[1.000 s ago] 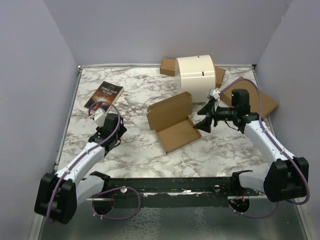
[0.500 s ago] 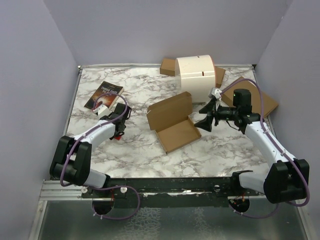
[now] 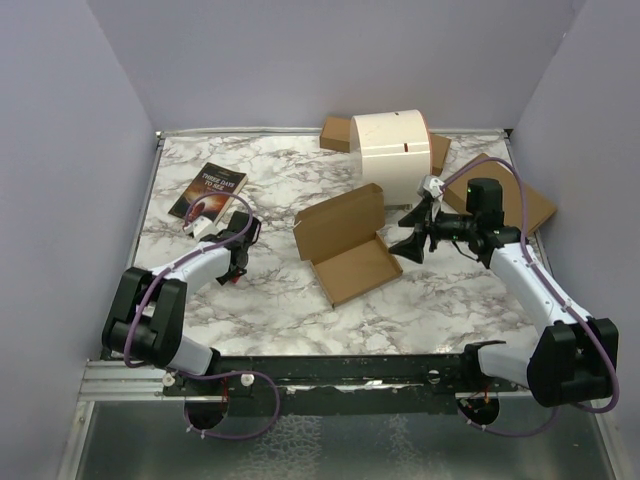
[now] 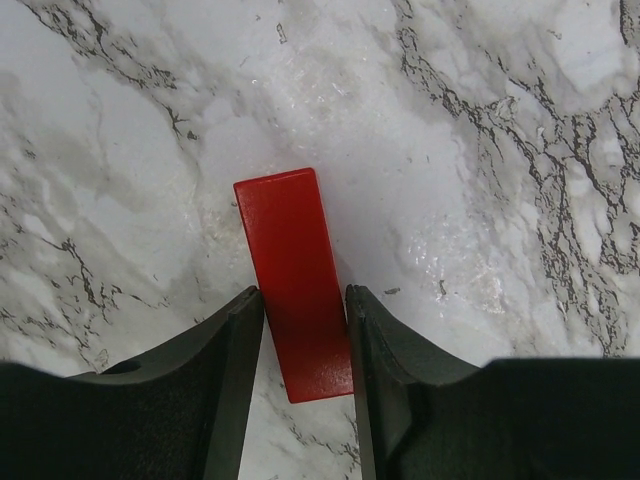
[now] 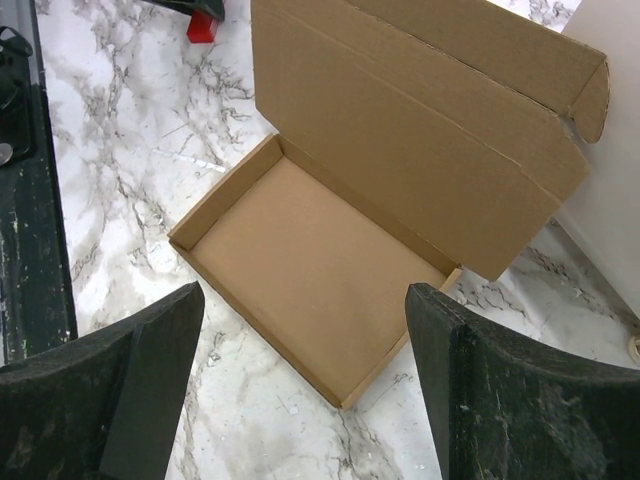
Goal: Fold the paper box
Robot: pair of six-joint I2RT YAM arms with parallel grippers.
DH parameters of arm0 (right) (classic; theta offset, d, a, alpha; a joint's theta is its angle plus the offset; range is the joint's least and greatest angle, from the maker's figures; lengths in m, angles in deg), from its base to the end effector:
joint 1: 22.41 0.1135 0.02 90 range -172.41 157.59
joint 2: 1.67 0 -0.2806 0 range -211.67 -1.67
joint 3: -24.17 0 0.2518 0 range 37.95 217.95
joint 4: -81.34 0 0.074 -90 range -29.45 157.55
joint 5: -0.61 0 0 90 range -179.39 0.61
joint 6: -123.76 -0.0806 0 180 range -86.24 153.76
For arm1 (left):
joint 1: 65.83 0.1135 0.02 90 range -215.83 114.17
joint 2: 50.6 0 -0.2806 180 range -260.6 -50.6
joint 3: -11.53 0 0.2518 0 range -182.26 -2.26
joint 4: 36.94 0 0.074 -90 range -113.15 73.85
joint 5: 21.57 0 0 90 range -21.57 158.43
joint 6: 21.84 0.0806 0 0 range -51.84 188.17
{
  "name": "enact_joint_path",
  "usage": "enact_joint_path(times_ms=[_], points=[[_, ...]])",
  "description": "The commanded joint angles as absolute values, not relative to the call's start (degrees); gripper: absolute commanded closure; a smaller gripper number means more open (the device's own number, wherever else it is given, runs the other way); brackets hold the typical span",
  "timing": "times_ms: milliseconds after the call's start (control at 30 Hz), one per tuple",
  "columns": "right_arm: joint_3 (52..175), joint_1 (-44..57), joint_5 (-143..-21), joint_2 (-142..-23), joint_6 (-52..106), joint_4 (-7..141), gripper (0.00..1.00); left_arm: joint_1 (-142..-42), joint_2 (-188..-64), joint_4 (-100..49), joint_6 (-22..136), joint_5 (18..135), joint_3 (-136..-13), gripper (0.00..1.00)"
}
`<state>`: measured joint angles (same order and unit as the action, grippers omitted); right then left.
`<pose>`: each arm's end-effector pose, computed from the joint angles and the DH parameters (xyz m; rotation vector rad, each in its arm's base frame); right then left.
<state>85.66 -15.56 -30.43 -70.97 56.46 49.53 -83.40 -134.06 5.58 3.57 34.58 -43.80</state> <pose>0.2492 0.0995 0.2681 -1.0073 1.7685 0.9737 0.2584 -0.0347 0.1406 -1.1123 2.2329 0.2924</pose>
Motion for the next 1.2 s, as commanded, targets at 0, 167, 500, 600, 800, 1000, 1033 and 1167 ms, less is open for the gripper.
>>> enact_joint_path(times_ms=[0,167,500,600,800,1000,1033,1167], points=[[85.1,-16.1,-31.5,-69.9,56.0,50.8,0.18,-82.8,-134.2,5.4,2.3,34.2,-42.7,0.60],[85.1,-16.3,-31.4,-69.8,56.0,50.8,0.18,-82.7,-133.6,4.2,2.6,34.8,-41.8,0.68],[85.1,-16.6,-31.0,-69.7,56.0,50.8,0.17,-82.8,-132.2,2.6,5.8,37.5,-41.2,1.00],[85.1,-16.7,-30.8,-69.7,55.9,50.8,0.17,-82.8,-130.2,3.4,8.4,38.9,-41.5,1.00],[85.1,-16.8,-30.6,-69.8,55.9,50.8,0.17,-83.2,-118.8,-1.7,16.2,45.2,-35.7,1.00],[84.9,-17.0,-30.5,-69.8,55.7,50.9,0.17,-83.3,-99.3,-14.9,28.9,55.5,-27.4,1.00],[84.9,-17.0,-30.4,-69.9,55.7,50.9,0.17,-83.4,-96.8,-17.4,31.1,59.7,-26.2,1.00],[84.9,-17.1,-30.2,-69.8,55.7,50.9,0.17,-83.4,-89.5,-30.7,38.1,76.0,-21.3,1.00]])
